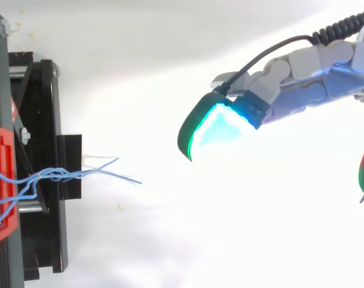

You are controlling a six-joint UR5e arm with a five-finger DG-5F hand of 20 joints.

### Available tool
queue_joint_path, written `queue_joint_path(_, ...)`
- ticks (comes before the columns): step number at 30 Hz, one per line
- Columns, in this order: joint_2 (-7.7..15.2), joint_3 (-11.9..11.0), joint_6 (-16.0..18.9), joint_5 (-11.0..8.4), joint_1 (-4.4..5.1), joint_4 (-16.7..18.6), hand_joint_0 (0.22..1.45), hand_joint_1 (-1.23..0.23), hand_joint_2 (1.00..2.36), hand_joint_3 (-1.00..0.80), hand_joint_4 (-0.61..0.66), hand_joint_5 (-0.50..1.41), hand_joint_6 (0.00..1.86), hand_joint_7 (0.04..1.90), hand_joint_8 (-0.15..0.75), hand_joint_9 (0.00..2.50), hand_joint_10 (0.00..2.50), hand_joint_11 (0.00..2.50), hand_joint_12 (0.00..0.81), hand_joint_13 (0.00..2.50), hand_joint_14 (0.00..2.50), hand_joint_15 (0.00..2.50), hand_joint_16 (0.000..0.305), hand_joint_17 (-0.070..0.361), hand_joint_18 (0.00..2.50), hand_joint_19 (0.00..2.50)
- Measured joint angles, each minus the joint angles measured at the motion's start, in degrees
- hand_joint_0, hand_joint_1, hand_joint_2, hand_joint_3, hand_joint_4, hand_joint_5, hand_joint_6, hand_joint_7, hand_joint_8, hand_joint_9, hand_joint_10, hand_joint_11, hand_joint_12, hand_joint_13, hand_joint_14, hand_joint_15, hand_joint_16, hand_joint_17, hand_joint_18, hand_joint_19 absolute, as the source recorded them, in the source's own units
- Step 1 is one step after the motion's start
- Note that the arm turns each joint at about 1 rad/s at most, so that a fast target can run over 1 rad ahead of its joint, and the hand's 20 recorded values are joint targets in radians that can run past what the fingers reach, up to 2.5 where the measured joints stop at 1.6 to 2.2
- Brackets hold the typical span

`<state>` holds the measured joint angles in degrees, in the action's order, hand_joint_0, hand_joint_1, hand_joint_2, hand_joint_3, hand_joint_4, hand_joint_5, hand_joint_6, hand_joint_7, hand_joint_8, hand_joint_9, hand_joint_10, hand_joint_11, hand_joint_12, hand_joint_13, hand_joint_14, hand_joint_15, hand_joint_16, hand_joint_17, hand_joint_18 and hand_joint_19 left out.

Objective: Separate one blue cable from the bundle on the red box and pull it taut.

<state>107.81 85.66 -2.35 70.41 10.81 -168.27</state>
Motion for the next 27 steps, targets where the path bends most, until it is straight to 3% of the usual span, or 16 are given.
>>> queue_joint_path(27, 5.0, 0.0, -1.3, -0.73, -0.17, 3.2, 0.51, -0.45, 1.0, -0.49, 0.18, -0.22, 0.5, 0.71, 0.245, 0.49, 0.0, 0.0, 0.335, 0.19, 0.0, 0.0, 0.047, 0.107, 0.24, 0.2)
